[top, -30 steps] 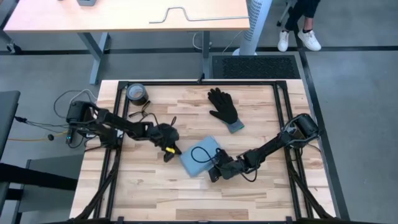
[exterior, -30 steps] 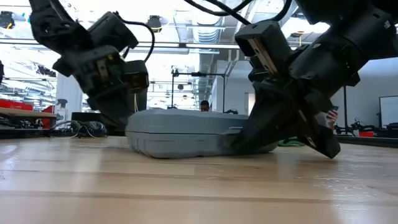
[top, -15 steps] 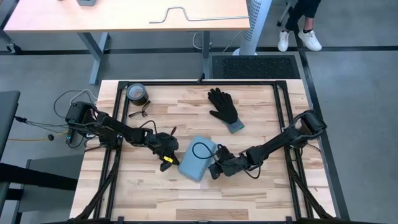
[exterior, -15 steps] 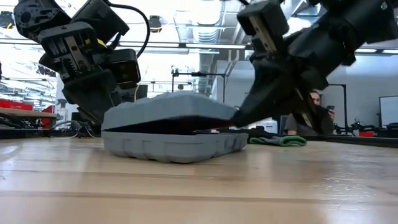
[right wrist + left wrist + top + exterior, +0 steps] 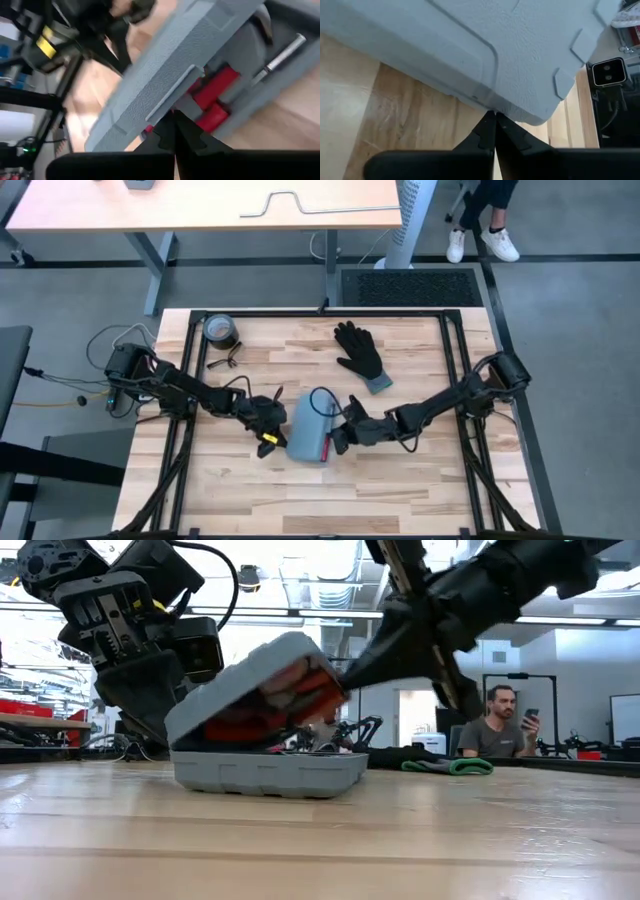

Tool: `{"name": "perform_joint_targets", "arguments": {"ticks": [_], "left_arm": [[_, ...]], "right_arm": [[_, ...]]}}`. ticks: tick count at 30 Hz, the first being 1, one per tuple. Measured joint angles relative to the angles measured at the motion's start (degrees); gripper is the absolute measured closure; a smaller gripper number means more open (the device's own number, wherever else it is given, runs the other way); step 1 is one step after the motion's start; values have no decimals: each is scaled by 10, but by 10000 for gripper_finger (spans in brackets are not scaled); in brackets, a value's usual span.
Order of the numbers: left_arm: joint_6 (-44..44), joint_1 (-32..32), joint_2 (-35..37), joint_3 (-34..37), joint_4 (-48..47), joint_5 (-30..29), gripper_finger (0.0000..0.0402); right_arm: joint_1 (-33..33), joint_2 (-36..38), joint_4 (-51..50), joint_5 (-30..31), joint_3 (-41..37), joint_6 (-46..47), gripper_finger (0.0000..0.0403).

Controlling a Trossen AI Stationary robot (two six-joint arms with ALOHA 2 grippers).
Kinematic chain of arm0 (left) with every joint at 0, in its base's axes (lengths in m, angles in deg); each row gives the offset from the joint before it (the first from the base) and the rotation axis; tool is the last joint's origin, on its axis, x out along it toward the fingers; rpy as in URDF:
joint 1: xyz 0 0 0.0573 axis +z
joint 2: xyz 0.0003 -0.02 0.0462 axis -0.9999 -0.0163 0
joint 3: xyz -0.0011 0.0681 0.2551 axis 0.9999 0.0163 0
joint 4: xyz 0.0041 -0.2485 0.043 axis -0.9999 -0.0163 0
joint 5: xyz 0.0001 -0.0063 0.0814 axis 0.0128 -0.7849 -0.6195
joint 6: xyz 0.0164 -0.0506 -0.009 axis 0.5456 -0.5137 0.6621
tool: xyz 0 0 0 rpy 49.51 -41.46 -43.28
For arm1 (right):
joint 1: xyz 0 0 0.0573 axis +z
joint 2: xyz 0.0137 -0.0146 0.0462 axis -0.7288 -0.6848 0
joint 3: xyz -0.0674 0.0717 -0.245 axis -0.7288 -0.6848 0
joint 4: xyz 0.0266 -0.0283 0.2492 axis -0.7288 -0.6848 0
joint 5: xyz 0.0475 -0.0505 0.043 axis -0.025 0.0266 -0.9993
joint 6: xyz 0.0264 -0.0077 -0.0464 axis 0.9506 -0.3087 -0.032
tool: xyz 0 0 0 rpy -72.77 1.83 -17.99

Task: Prefit tool cases
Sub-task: Open the gray prefit tool case

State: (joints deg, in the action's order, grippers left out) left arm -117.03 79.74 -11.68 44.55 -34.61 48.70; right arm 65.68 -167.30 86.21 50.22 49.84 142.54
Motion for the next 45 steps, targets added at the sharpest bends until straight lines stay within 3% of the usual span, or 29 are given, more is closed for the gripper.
{"name": "perform_joint_targets", "arguments": {"ticks": [13, 22, 32, 45], "left_arm": [[31, 2, -2, 0, 10, -50, 401], [36, 18, -27, -2, 51, -50, 401], [16, 20, -86, -19, 70, -26, 401], [-30, -3, -65, -17, 38, -16, 401]], "right_arm": [[-49, 0, 67, -48, 11, -64, 403], [-73, -1, 62, -80, 41, -106, 403], [-85, -50, 65, -146, 95, -130, 403], [-90, -52, 61, -171, 103, -147, 403]]}}
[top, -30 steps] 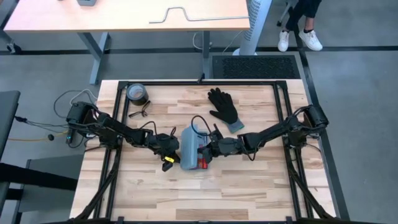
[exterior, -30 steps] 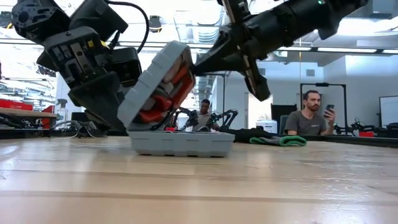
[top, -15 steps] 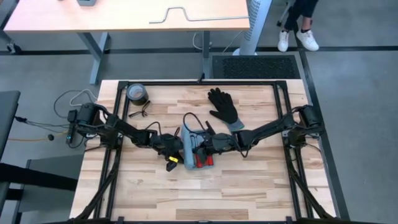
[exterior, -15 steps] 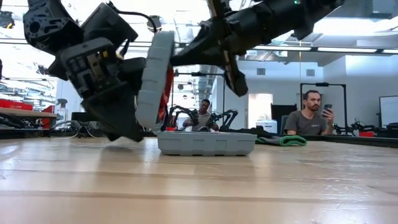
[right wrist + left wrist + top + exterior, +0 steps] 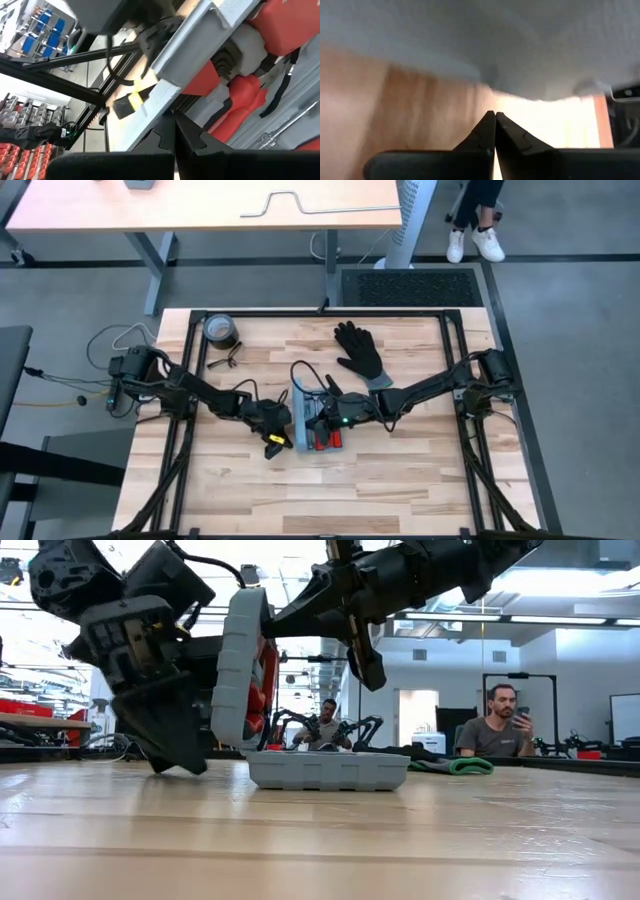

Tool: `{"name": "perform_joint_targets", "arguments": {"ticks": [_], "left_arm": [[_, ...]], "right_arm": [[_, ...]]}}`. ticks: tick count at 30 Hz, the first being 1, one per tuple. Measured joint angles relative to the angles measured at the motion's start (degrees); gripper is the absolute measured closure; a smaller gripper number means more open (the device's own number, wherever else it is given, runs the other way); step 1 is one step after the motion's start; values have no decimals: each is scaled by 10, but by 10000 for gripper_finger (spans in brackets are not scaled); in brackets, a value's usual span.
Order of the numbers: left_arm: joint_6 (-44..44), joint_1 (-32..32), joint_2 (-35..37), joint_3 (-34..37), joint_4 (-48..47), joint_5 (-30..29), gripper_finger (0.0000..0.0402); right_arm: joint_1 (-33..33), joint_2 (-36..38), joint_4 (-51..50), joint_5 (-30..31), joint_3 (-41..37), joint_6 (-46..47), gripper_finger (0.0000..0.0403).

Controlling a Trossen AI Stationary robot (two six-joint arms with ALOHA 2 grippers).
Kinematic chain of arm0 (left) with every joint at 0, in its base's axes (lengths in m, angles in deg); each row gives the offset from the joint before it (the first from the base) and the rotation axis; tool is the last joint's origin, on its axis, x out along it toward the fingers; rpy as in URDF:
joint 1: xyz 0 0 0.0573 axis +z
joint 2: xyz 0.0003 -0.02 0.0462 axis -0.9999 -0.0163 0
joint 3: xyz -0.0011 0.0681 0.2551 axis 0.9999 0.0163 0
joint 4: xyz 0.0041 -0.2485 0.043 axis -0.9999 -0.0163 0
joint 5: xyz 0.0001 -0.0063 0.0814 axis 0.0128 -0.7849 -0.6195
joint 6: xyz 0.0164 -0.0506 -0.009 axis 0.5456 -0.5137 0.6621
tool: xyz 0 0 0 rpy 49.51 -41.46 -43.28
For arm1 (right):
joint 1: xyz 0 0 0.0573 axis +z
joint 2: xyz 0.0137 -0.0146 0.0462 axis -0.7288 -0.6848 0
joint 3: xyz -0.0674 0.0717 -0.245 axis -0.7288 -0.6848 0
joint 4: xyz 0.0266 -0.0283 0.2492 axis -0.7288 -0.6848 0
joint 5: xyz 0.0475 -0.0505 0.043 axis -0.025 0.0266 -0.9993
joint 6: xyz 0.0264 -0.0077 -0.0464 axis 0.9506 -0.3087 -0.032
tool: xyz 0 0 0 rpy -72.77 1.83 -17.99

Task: Prefit tool cases
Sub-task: Open the gray prefit tool case

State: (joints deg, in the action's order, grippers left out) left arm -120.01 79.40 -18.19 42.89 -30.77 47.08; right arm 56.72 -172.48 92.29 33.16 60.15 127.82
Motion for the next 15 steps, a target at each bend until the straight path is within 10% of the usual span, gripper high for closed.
{"name": "perform_joint_targets", "arguments": {"ticks": [15], "left_arm": [[-37, -100, 206, 1, -229, -247, 401]], "right_arm": [[-15, 0, -14, -28, 22, -33, 403]]}}
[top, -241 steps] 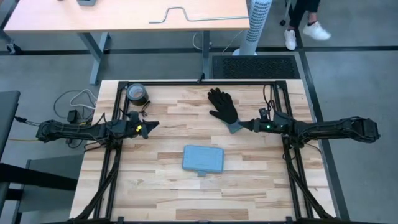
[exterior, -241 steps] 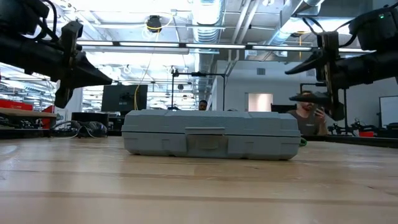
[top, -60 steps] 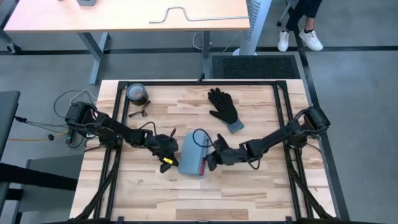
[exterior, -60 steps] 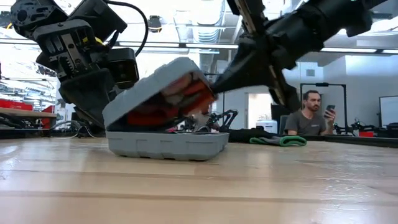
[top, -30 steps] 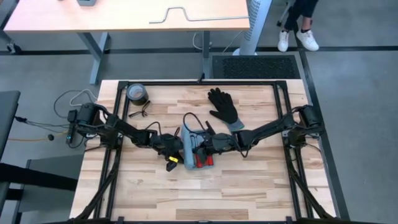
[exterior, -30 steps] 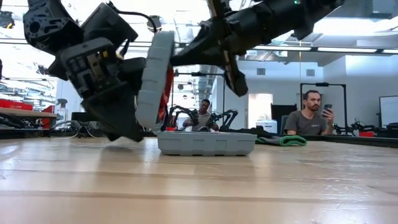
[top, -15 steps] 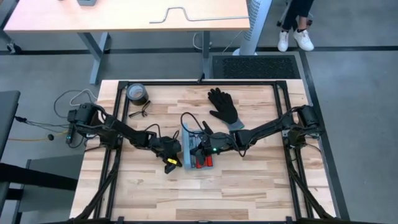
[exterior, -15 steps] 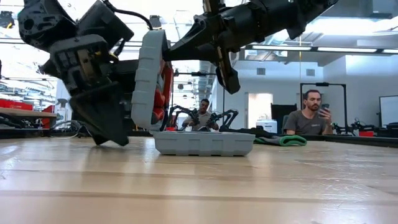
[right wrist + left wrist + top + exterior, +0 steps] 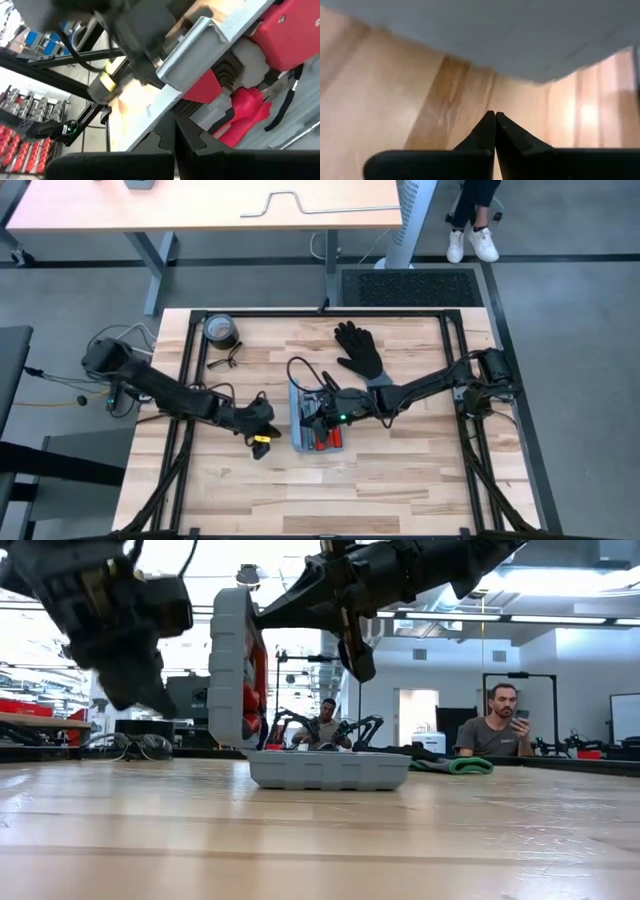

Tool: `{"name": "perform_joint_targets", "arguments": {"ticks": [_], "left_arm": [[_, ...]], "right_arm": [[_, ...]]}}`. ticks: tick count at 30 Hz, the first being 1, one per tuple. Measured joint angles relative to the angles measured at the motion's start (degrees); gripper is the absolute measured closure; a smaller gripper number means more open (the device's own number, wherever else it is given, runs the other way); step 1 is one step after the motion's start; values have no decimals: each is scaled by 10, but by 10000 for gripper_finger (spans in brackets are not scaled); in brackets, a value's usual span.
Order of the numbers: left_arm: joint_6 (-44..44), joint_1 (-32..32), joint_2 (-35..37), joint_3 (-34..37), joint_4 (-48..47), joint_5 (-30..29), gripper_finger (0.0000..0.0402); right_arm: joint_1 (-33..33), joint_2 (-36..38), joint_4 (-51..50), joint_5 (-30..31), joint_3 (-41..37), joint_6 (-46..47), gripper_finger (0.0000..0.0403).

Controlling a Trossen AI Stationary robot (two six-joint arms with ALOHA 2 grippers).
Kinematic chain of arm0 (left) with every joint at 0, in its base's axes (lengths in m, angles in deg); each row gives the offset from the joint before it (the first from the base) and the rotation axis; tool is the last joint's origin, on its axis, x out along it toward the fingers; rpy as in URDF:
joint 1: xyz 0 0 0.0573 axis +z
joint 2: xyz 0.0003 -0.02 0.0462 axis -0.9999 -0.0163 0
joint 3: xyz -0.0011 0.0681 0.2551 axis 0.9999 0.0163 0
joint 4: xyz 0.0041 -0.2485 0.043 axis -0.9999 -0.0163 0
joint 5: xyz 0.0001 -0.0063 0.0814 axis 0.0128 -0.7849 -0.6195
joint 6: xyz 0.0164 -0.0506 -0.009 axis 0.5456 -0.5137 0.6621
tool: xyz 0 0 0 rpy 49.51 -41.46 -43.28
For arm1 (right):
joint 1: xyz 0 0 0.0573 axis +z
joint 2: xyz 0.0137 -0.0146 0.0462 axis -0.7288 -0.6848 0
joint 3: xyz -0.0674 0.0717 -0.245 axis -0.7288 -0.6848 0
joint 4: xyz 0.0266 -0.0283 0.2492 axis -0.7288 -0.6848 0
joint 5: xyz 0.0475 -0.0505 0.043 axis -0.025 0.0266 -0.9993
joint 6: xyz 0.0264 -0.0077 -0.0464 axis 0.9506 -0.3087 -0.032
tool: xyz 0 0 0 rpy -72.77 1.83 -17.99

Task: Prefit tool cases
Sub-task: Open the gray prefit tool case

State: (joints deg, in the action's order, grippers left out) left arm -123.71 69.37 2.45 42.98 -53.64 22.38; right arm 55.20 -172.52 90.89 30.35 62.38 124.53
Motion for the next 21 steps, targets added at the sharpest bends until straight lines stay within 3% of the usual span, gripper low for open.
{"name": "perform_joint_targets", "arguments": {"ticks": [4, 15, 21], "left_arm": [[-10, -10, 38, 0, -36, -38, 401], [-35, -14, 127, 0, -137, -53, 401], [-65, -38, 199, 0, -177, -130, 401]], "right_arm": [[-9, 0, -10, -17, 3, -4, 403], [-20, 1, -16, -32, 4, -15, 403], [-31, 1, -126, -34, 4, -40, 403]]}}
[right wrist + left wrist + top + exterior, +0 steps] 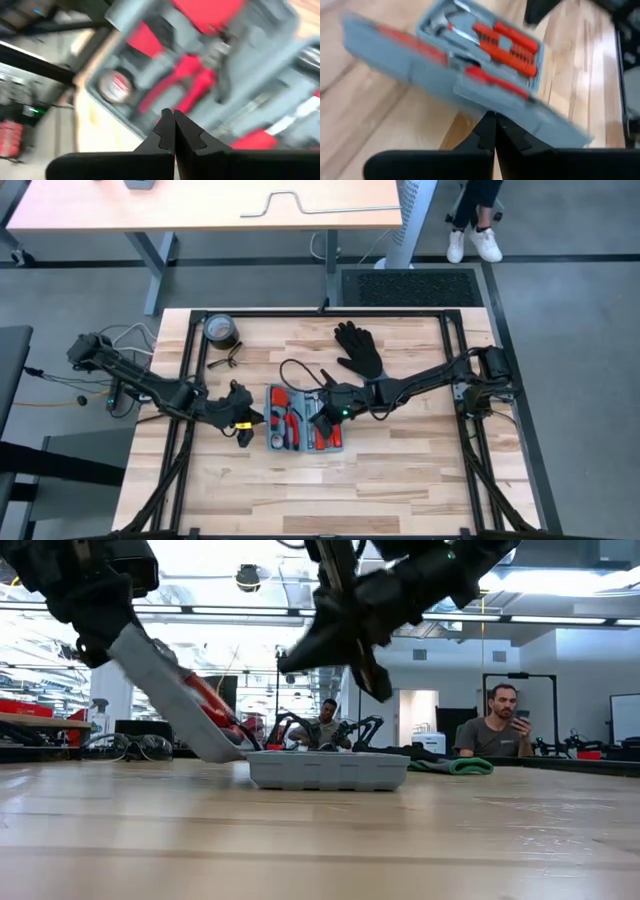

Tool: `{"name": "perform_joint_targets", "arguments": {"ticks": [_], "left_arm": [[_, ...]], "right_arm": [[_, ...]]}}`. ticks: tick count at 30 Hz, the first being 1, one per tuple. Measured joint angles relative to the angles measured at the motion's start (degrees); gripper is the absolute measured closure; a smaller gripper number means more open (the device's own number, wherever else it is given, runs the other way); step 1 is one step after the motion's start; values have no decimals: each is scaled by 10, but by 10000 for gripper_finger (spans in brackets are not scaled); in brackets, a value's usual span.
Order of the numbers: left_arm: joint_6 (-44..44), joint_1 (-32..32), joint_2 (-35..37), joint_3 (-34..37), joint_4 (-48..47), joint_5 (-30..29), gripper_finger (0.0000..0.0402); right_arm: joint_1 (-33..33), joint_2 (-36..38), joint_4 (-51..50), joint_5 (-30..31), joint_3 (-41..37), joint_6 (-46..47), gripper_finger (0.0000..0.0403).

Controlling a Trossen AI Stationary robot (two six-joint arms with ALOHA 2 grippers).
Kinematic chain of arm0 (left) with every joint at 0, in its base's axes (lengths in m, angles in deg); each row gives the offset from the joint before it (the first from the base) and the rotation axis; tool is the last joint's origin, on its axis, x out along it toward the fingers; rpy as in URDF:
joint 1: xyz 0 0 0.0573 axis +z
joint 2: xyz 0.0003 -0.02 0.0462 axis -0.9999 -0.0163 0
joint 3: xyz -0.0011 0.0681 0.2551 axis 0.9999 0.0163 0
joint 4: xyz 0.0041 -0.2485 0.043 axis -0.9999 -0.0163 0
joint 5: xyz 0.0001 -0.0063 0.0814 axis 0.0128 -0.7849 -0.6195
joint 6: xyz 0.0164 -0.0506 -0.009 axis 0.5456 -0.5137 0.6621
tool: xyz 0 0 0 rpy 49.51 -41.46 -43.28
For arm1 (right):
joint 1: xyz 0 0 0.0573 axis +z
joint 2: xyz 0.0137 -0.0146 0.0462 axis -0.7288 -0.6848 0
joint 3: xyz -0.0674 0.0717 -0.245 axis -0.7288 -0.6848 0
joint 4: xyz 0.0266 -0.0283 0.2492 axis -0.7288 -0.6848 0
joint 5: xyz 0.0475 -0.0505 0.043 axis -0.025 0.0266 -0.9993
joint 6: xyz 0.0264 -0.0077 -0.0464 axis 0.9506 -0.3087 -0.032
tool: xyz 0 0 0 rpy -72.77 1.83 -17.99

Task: Prefit tool cases
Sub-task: Open the gray prefit tool case

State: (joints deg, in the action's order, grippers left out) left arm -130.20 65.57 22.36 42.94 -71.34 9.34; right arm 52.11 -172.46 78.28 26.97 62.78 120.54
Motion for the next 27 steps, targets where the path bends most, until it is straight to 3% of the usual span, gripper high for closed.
{"name": "perform_joint_targets", "arguments": {"ticks": [4, 12, 19, 23, 27], "left_arm": [[-5, -8, -24, 0, 39, -17, 402], [-40, -29, -141, 0, 134, -12, 401], [-68, -38, -139, 0, 145, -21, 401], [-55, -38, -147, 0, 204, -31, 401], [-48, -37, -200, -1, 295, -39, 401]], "right_arm": [[-22, 0, -71, -1, 0, -36, 403], [-76, 0, -130, -23, 0, -92, 403], [-106, 0, -168, -40, 0, -136, 403], [-123, 0, -210, -45, 0, -165, 403], [-139, 0, -242, -60, -1, -191, 403]]}}
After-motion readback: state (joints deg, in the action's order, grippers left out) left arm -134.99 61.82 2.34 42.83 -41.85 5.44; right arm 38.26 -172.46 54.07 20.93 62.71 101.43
